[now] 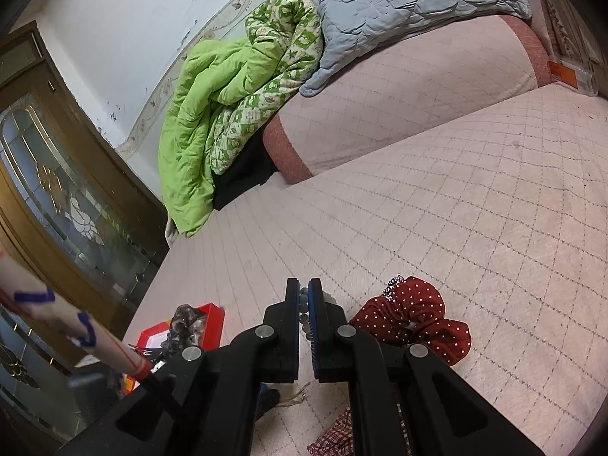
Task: Organize jewelry
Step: 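Carry the jade-bead bracelet held by both tools over to the tray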
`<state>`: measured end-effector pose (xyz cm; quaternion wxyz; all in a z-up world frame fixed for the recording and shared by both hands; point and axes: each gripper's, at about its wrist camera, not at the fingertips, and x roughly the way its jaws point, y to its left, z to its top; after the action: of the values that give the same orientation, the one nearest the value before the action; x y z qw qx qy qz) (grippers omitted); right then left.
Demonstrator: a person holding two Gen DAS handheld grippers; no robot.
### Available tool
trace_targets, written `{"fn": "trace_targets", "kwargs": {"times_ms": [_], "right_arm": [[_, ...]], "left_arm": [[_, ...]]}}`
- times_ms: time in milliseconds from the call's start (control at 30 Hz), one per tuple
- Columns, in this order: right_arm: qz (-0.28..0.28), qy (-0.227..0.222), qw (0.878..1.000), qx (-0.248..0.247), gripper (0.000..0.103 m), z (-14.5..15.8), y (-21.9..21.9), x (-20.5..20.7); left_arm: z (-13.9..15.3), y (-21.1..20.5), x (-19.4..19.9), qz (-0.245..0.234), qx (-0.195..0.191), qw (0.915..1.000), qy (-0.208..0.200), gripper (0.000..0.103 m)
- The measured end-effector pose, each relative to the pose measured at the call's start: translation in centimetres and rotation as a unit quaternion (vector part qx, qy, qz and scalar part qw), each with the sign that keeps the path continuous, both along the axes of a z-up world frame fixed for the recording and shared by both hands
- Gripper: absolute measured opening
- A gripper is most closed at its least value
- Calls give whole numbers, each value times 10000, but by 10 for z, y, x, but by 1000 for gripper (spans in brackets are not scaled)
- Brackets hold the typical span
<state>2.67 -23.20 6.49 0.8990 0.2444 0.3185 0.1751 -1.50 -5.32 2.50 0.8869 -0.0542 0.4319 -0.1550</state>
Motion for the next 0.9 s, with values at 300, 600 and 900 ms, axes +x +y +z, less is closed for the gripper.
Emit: {"fn": "trace_targets", "kwargs": {"times_ms": [300,600,900], "right_arm": [[121,35,9998,-120,5,-3,14,-7],[433,-29,9984,-367,5,-4,43,-17],[795,-103,9958,-451,5,-2,76,-36]], "left_arm": [[27,15,-19,59,4,9995,-325,13],[45,46,-38,262,150,9976,-618,13],[58,84,-57,561,152,9953,-771,13]]}}
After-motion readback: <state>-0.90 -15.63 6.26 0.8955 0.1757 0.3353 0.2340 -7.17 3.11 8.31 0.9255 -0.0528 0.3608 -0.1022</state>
